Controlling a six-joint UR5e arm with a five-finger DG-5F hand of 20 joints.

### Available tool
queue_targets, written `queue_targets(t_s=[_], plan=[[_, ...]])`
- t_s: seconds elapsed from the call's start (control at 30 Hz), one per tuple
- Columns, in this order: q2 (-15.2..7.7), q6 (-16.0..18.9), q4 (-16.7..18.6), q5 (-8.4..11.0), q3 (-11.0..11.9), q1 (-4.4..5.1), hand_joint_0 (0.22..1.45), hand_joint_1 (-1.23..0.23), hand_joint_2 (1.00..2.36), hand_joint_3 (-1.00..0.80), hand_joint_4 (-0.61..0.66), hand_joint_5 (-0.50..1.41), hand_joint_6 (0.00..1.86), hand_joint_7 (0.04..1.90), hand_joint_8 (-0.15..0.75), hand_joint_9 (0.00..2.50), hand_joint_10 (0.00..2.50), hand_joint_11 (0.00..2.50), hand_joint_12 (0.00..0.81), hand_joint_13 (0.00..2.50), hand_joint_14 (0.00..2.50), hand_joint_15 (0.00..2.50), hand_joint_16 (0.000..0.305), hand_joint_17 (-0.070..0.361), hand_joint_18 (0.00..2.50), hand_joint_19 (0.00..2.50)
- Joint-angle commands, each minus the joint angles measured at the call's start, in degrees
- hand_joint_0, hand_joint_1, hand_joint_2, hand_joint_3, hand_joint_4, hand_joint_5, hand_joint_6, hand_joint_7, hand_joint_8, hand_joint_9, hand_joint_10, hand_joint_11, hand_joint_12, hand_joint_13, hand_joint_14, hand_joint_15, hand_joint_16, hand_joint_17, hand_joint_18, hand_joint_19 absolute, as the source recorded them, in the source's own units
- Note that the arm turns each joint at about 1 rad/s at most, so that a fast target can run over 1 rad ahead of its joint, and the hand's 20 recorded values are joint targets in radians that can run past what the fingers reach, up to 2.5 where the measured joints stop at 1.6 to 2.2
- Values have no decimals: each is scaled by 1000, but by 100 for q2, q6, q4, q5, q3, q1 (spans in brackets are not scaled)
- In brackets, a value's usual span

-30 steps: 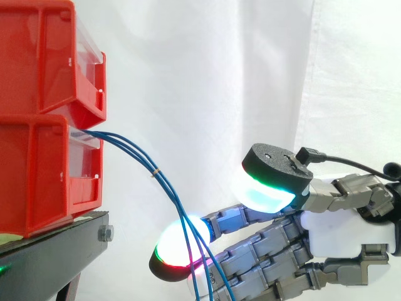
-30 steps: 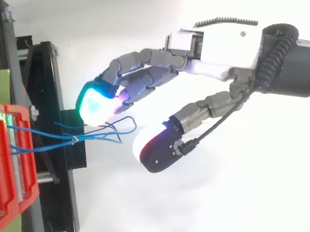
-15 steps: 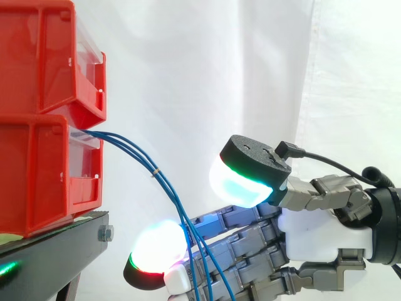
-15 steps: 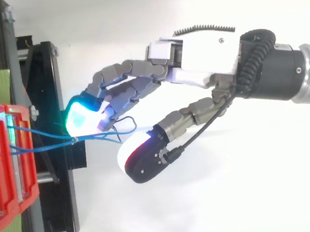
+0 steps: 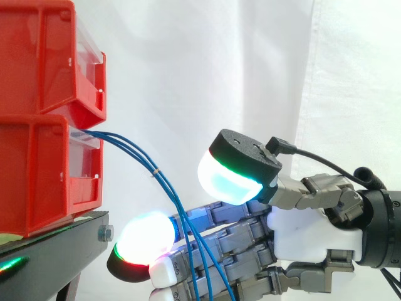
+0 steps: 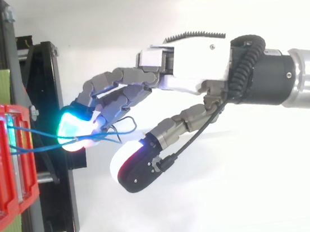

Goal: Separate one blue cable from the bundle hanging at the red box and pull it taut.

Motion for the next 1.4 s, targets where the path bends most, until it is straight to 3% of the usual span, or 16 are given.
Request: queue_targets(t_s=[0.0,0.2,0.57,0.7,1.37], plan=[[-7,5,7,0,9,0,627,-755,1005,-444,338,-175,503,912,356,767,8,296,275,681,4,113,27,60,639,113],[-7,14,25,-9,9,8,662,-787,1005,-447,338,-166,502,948,355,784,8,321,271,710,5,123,26,59,671,119],[2,155,86,-211,18,17,650,-768,1006,-434,332,-154,503,1004,351,814,9,361,269,733,6,161,26,58,676,150],[2,330,86,-290,9,-9,646,-751,1005,-429,336,-152,503,1010,352,820,9,367,271,741,6,170,26,58,677,156],[-7,269,69,-325,18,-115,640,-737,1006,-425,328,-151,502,1019,360,840,10,390,275,760,7,192,25,57,685,172]])
